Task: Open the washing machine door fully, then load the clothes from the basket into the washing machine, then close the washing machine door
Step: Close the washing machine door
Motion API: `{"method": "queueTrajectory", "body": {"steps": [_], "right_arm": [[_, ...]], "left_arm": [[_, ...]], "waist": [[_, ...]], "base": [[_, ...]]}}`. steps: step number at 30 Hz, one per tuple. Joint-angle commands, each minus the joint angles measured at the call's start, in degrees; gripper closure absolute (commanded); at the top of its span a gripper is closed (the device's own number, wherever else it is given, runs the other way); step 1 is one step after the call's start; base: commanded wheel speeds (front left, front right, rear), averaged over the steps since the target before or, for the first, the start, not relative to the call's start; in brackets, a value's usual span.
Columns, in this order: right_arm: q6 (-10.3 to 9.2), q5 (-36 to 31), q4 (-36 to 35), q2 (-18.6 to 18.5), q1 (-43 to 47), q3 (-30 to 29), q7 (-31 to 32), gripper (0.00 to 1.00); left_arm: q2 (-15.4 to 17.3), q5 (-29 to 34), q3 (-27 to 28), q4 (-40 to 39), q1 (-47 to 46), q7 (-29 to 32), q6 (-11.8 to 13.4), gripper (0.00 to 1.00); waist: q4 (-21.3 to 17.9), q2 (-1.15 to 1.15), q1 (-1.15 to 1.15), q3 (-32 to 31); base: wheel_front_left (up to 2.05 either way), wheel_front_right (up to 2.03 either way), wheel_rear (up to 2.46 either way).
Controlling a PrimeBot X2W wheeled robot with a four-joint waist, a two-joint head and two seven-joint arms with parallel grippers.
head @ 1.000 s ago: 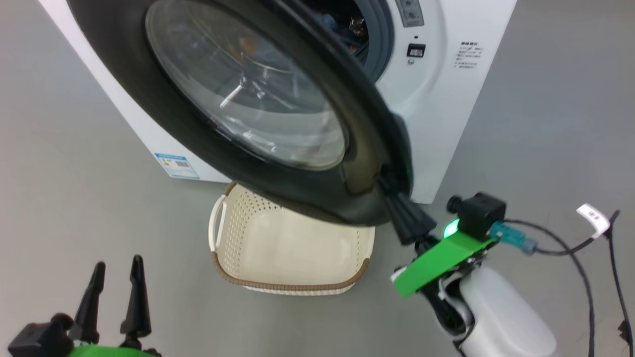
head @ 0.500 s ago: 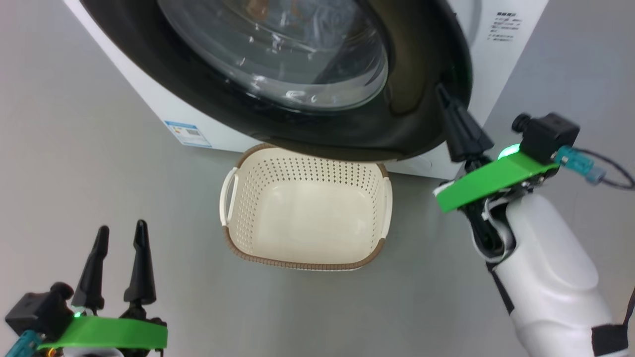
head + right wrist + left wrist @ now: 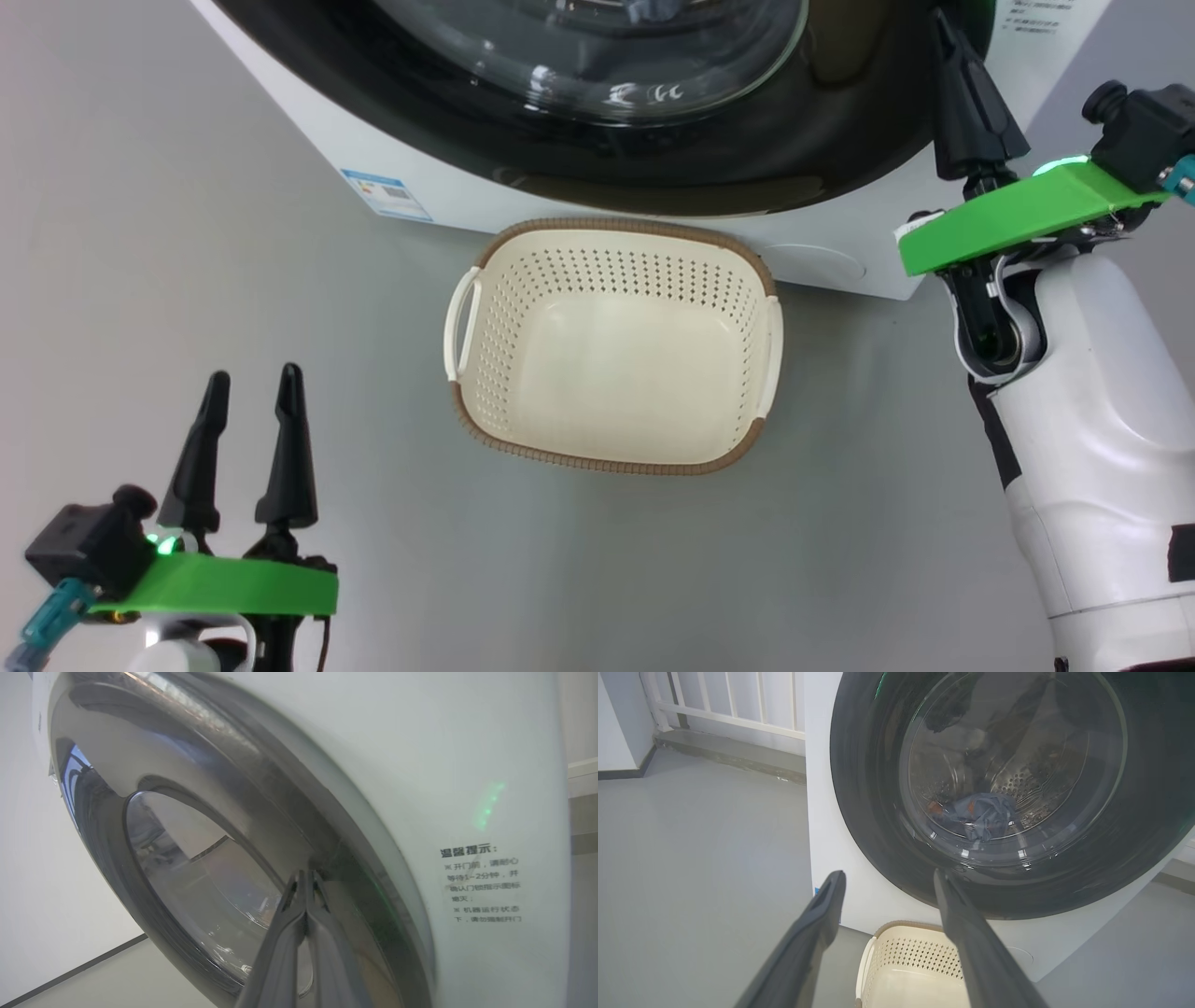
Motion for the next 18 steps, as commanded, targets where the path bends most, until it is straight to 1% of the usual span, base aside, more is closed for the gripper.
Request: {"method": "queueTrajectory", "body": {"steps": [1, 5, 7, 14, 15, 17, 18], "right_arm": [[-0.02, -0.24, -1.07, 0.82, -1.84, -0.30, -0.27, 1.00], [-0.02, -0.84, -0.76, 1.12, -3.01, -1.31, -0.27, 1.00], [-0.02, -1.14, -0.75, 1.16, -2.97, -0.75, -0.27, 1.00], [-0.02, -0.89, 0.29, 0.69, 1.11, 4.18, -0.27, 1.00], [-0.02, -0.63, 0.40, 0.64, 1.94, 5.06, -0.27, 0.99], [-0.02, -0.12, 0.43, 0.57, 3.67, 6.57, -0.27, 0.76], [-0.02, 0.10, 0.37, 0.53, 4.56, 7.18, -0.27, 0.59]], "left_arm": [[0.88, -0.44, 1.77, -1.25, -1.55, -0.36, -0.09, 0.00], [1.06, -0.50, 1.48, -1.03, -1.93, -0.36, -0.09, 0.00], [1.24, -0.57, 1.43, -0.78, -2.08, -0.36, -0.09, 0.00], [1.82, -0.01, 1.92, 0.37, -1.27, -0.36, -0.09, 0.00], [1.89, 0.11, 2.03, 0.58, -1.05, -0.36, -0.09, 0.00], [2.06, 0.35, 2.26, 0.97, -0.59, -0.36, -0.09, 0.00], [2.15, 0.45, 2.38, 1.19, -0.38, -0.36, -0.09, 0.00]], "waist": [[0.65, 0.00, 0.00, 0.68], [0.97, 0.00, 0.00, 1.12], [1.03, 0.00, 0.00, 1.11], [0.25, 0.00, 0.00, -0.97], [0.05, 0.00, 0.00, -1.43], [-0.41, 0.00, 0.00, -2.30], [-0.64, 0.00, 0.00, -2.77]], "base": [[0.00, 0.00, 0.00], [0.00, 0.00, 0.00], [0.00, 0.00, 0.00], [0.00, 0.00, 0.00], [0.00, 0.00, 0.00], [0.00, 0.00, 0.00], [0.00, 0.00, 0.00]]}}
